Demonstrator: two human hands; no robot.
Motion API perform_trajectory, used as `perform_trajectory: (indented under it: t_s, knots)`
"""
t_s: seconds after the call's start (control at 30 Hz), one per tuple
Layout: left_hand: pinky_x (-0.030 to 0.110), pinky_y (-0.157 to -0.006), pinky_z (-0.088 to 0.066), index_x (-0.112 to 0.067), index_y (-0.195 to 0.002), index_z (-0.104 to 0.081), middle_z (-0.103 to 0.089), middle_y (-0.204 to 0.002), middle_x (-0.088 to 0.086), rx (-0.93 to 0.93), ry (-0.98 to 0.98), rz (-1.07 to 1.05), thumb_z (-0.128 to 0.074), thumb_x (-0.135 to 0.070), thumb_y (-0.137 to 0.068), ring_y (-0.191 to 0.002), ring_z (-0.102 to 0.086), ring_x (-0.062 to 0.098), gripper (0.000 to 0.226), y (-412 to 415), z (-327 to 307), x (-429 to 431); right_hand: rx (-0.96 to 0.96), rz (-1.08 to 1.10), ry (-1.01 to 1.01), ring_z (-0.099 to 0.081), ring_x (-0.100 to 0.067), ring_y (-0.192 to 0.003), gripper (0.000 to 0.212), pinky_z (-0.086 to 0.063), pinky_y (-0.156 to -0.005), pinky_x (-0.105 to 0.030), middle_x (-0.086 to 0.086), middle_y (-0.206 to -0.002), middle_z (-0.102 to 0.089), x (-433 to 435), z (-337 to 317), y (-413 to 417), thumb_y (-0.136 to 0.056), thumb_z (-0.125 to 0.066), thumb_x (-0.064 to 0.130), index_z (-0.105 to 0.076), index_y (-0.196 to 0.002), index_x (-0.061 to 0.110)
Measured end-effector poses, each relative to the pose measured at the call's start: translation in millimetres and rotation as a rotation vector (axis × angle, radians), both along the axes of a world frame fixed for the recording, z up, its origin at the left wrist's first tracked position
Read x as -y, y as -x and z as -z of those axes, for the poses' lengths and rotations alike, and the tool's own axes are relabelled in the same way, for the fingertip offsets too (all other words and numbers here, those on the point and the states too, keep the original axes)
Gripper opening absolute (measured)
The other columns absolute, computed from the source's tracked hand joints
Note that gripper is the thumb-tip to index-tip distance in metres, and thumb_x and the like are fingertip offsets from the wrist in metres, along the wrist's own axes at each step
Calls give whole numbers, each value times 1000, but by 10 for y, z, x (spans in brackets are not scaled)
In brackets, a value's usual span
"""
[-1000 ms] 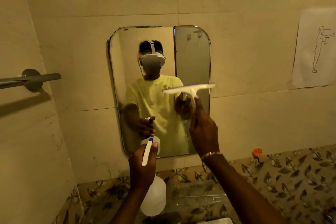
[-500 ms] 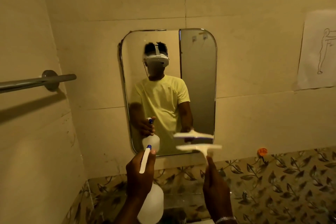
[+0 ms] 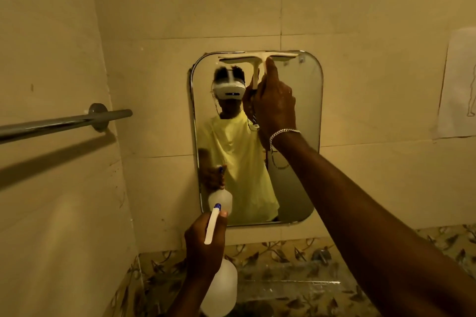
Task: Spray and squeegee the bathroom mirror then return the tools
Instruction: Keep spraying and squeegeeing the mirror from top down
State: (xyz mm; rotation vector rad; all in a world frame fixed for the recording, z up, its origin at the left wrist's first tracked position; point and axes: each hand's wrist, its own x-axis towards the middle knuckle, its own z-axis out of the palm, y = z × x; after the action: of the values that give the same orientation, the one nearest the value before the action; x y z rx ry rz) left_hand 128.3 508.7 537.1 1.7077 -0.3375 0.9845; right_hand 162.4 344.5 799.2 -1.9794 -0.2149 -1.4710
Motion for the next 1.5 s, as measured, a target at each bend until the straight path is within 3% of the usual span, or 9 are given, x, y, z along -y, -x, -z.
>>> perform_trajectory:
  t_s: [0.23,0.37,0.57,0.67,0.73,0.87,1.1,1.3,1.5]
  knots:
    - [44,-48,-53,-11,-72,-68,-64,-57,1,11,2,-21,-63,-31,-93,-53,-62,19,30,-42,-30,-133,-44,62,10,-66,-26,-78,66,-59,-72,-45,-14,-94,-68,-217,-148,-119,-101,-50,16,-18,-159,16]
    - [28,-48,-53,-11,-75,-71,-66,-59,-2,42,-12,-37,-64,-30,-93,-60,-66,16,27,-110,-41,-186,-41,107,82,-66,-25,-81,77,-59,-70,-38,-16,-101,-67,-254,130,-147,-97,-61,22,-17,-159,14]
    - [24,-53,-54,-9,-80,-73,-68,-63,-3,63,-39,-25,-65,-27,-95,-66,-68,12,25,-170,-3,-220,-118,113,88,-54,-7,-55,63,-53,-48,-21,-11,-106,-65,-250,1649,-37,-103,-45,16,-16,-158,24]
    - [23,-49,-51,-11,-77,-70,-65,-59,-4,51,-39,-5,-64,-30,-97,-58,-66,15,29,-169,11,-220,-295,122,111,-50,-5,-50,74,-50,-44,-19,-1,-85,-60,-241,2672,173,-98,-52,13,-13,-159,27]
    - [17,-49,-48,-11,-77,-70,-65,-60,-6,58,-46,8,-63,-31,-95,-58,-66,14,27,-139,12,-220,-441,121,94,-57,-9,-56,81,-55,-49,-23,0,-86,-64,-251,3341,316,-94,-60,12,-15,-159,27]
    - [21,-46,-48,-10,-76,-70,-64,-58,-5,53,-60,15,-64,-30,-96,-57,-65,15,29,-107,65,-239,-642,23,-148,-64,-25,-115,56,-55,-95,-42,-7,-137,-61,-200,3983,670,-103,-40,23,-21,-155,33]
    - [17,-48,-47,-14,-74,-67,-61,-58,-7,52,-46,3,-63,-33,-98,-56,-64,14,31,-134,52,-290,-281,48,-108,-48,1,-52,53,-34,-44,-7,7,-71,-54,-242,2518,442,-103,-37,32,-32,-155,26]
    - [33,-48,-50,-16,-74,-67,-62,-57,-3,82,-37,-1,-64,-35,-96,-55,-62,17,29,-186,-41,-335,4,-7,-27,-57,-14,-60,52,-54,-54,-32,-3,-78,-61,-349,789,79,-106,-44,23,-29,-156,17]
    - [11,-48,-38,-30,-71,-59,-62,-65,-9,99,-45,-5,-61,-40,-96,-54,-59,13,28,-181,-148,-395,-24,50,-64,-65,-26,-79,63,-58,-74,-43,-15,-97,-67,-547,-42,-143,-103,-48,17,-19,-159,16]
